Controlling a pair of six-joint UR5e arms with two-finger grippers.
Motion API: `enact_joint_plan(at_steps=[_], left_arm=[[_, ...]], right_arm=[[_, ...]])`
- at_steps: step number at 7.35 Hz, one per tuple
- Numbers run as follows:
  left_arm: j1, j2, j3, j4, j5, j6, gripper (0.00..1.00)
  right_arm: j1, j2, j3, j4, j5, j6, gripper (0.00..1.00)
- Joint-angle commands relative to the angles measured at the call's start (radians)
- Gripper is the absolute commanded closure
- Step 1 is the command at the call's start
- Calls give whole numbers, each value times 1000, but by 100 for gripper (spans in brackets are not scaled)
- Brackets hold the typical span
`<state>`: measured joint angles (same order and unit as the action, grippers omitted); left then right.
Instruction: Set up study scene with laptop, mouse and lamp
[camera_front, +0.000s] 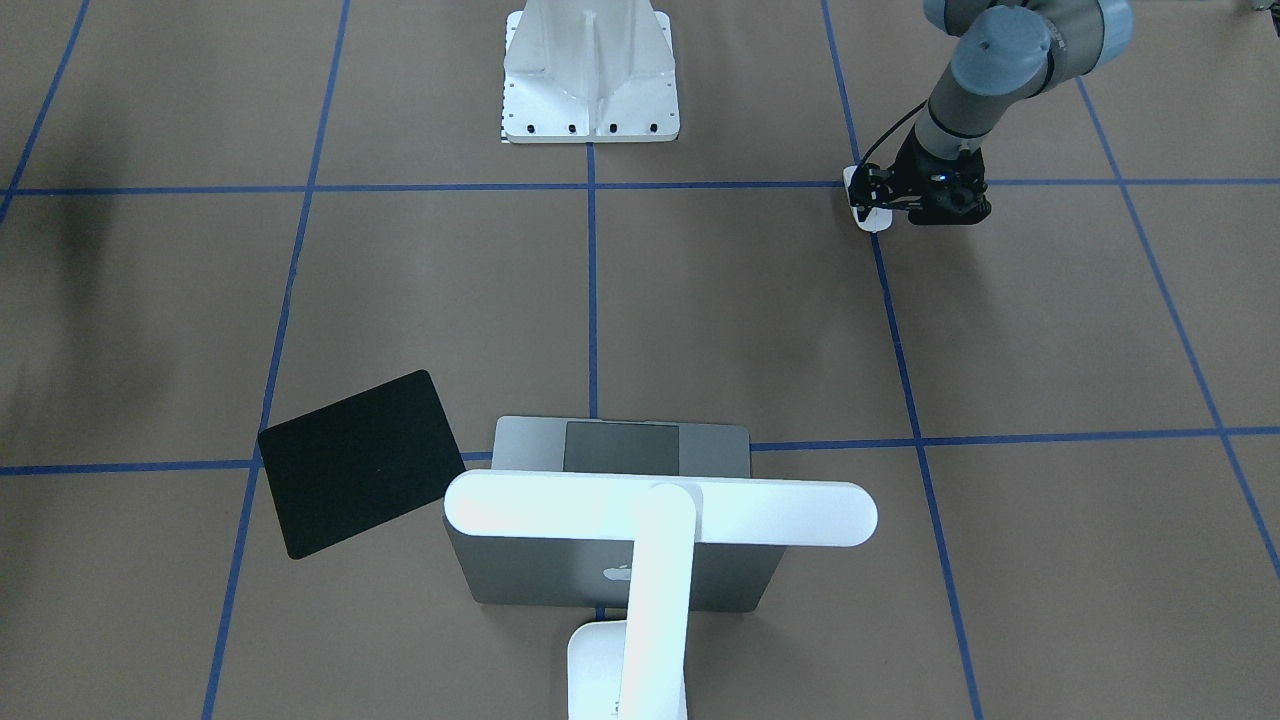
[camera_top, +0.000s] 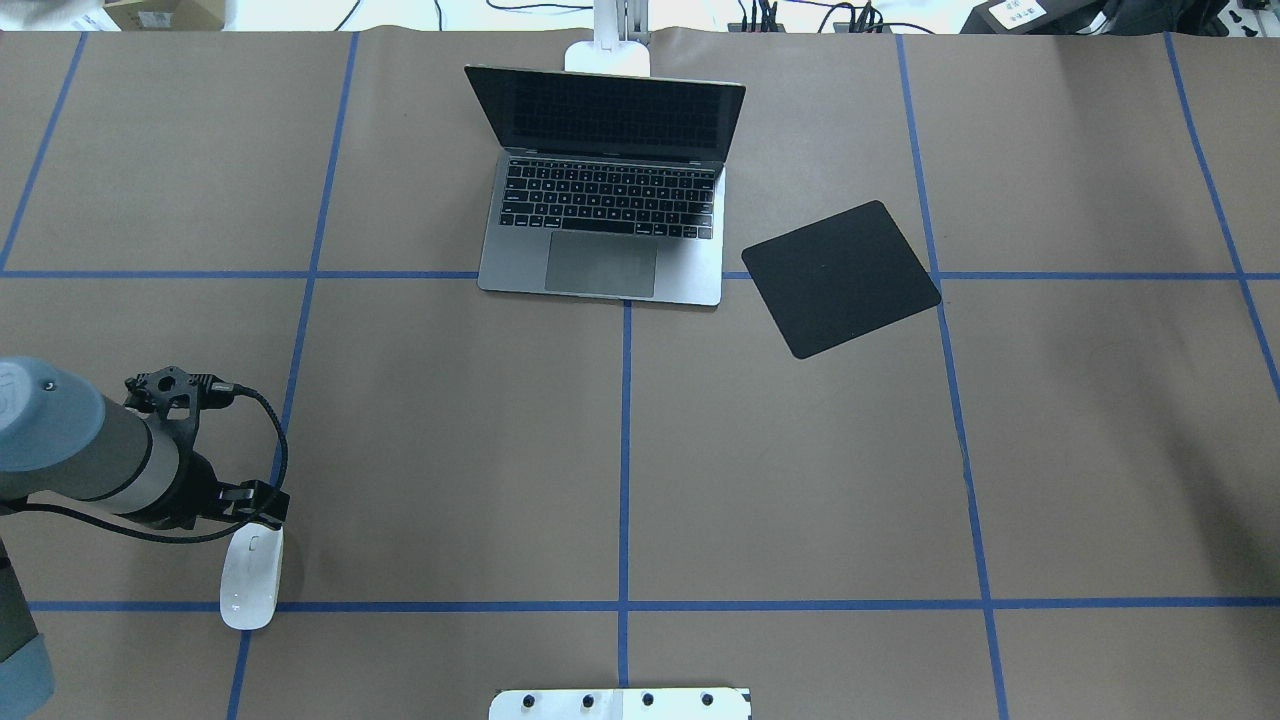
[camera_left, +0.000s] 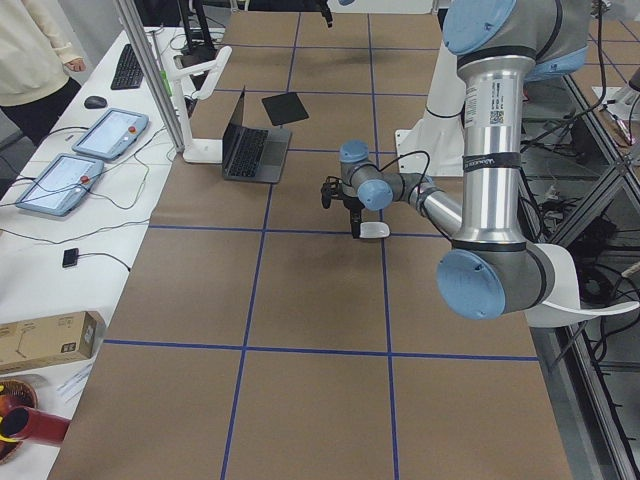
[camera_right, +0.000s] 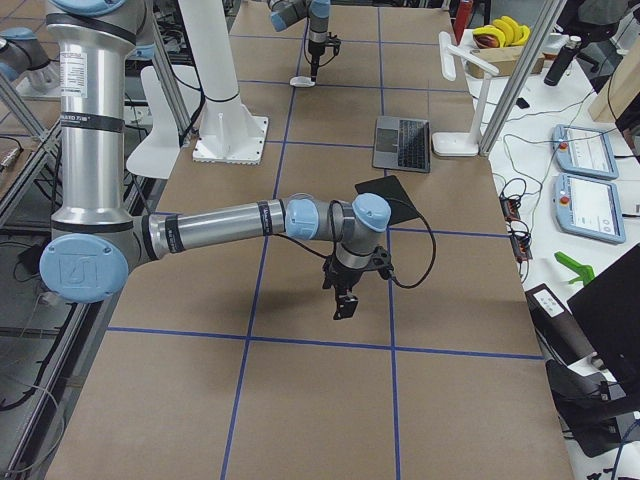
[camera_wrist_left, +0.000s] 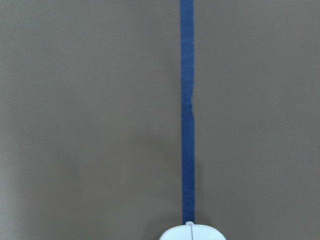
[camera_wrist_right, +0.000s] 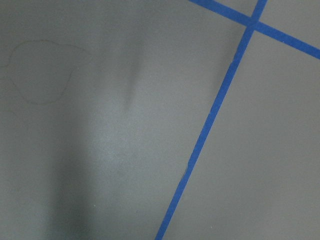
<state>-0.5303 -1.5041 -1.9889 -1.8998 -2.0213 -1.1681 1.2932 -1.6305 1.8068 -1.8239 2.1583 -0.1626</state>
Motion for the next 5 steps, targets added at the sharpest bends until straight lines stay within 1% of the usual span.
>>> enact_joint_plan(at_steps=[1,3,5], left_arm=[[16,1,-1,-18,-7,-47,0],[42,28,-1,-57,-4,-73,0],[84,33,1,-65,7,-105,0]], right_arm=[[0,0,0,0,0,0,0],[2,0,0,0,0,0,0],[2,0,0,0,0,0,0]])
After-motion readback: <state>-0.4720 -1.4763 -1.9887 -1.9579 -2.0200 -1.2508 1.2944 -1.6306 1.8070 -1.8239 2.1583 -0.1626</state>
